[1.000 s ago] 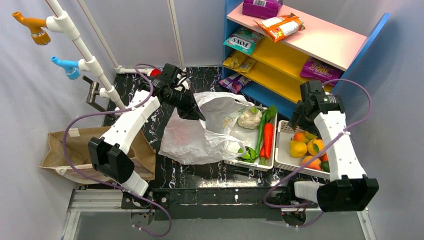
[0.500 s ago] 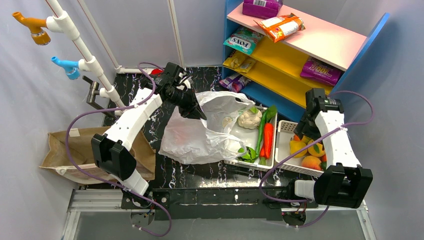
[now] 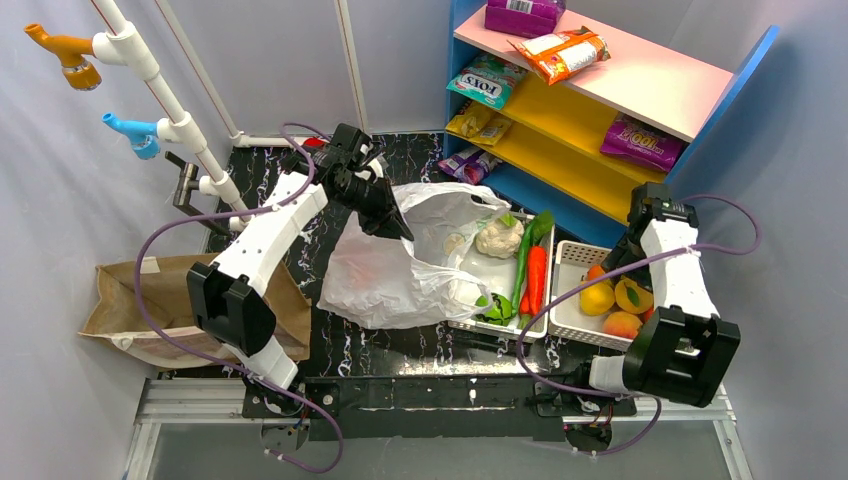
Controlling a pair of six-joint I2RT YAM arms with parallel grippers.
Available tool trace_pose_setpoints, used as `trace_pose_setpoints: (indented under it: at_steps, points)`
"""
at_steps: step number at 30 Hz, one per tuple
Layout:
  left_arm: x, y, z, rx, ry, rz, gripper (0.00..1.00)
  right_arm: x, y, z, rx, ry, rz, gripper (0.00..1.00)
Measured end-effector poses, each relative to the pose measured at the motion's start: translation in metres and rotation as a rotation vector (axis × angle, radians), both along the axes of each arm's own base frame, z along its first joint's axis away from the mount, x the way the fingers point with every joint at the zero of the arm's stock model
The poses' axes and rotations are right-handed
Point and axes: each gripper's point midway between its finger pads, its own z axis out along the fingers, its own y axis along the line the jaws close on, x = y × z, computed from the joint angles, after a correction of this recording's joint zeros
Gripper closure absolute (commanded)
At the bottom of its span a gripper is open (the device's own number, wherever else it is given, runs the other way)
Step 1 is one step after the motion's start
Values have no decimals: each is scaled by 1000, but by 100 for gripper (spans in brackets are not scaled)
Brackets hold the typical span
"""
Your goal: Place the food into the grocery bag and tie it
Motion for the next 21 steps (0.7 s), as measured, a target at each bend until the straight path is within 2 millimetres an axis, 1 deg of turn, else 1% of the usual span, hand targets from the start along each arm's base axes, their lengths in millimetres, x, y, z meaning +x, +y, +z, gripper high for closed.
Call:
trace_pose_setpoints:
  at_steps: [5,11,12,13,15,16,17,18,21]
  points:
    - [2,-2,-1,4,7,-5,100,9,-5,-13,20,15,-23,0]
    - [-2,-5,-1,6,11,-16,100,19,-6,-31,38,58,-25,0]
    - [-2,-5,-1,7,11,-17,100,20,-6,-34,41,62,-25,4]
    - [-2,-5,-1,8,12,-18,100,21,-6,-36,41,60,-24,13]
    - [-3,-5,-2,10,15,-20,100,19,-5,-40,45,64,-23,27]
    - [-4,-5,-2,11,16,-20,100,17,-4,-43,48,65,-26,38]
    - [-4,-5,-2,12,16,-19,100,15,-3,-44,52,66,-27,45]
    - [-3,-5,-2,12,15,-19,100,14,-3,-45,52,63,-26,48]
    - [-4,-5,-2,12,15,-20,100,15,-1,-42,58,45,-24,49]
